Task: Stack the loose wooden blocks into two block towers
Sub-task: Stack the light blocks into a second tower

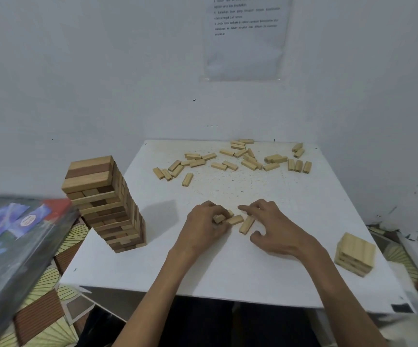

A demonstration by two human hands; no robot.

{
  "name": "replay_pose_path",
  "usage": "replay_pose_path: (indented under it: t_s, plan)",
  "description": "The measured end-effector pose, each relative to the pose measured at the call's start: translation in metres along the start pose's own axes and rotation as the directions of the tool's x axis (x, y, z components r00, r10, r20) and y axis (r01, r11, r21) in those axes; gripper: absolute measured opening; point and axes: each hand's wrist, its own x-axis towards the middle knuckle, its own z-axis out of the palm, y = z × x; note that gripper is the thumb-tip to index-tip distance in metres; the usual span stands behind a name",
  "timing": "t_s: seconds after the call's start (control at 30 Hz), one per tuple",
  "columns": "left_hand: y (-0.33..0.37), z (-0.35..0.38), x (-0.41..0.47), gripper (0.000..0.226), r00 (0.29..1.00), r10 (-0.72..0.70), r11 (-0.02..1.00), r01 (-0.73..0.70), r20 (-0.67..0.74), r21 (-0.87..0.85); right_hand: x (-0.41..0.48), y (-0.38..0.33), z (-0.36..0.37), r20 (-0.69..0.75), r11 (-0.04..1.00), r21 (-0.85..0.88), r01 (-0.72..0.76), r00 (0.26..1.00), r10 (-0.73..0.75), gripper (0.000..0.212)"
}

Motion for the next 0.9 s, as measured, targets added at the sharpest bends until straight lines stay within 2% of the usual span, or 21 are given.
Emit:
replay_pose_path:
  t_s: [0.13,0.23,0.33,0.5,0.7,0.9]
  plan:
    - [0.003,0.004,-0.003,0.016,1.0,0.009,1.0,-0.009,0.0,0.007,0.003,0.007,0.003,-0.033,0.999,0.033,0.034,0.999,-0.033,0.047]
    - [0.008,0.007,-0.007,0.026,0.999,0.043,0.999,-0.043,0.003,0.008,0.004,0.007,0.002,-0.036,0.995,0.1,0.021,0.999,-0.018,0.05]
    - [0.01,0.005,-0.01,0.04,0.998,0.049,0.999,-0.048,0.045,-0.007,0.005,0.004,0.001,-0.009,0.998,0.061,0.031,1.0,-0.03,0.048]
    - [0.012,0.004,-0.006,0.036,0.997,0.048,0.998,-0.051,0.056,0.047,0.005,-0.003,0.003,-0.015,0.999,0.034,0.02,1.0,-0.019,0.044]
    - [0.011,0.001,-0.006,0.033,0.996,0.04,0.997,-0.035,0.076,-0.068,0.004,-0.009,0.01,0.018,0.999,0.046,0.018,1.0,-0.019,0.063]
    - [0.004,-0.005,-0.008,0.038,0.994,0.033,0.986,-0.016,0.106,-0.163,0.004,-0.012,0.005,0.015,0.995,0.096,0.014,1.0,-0.016,0.051]
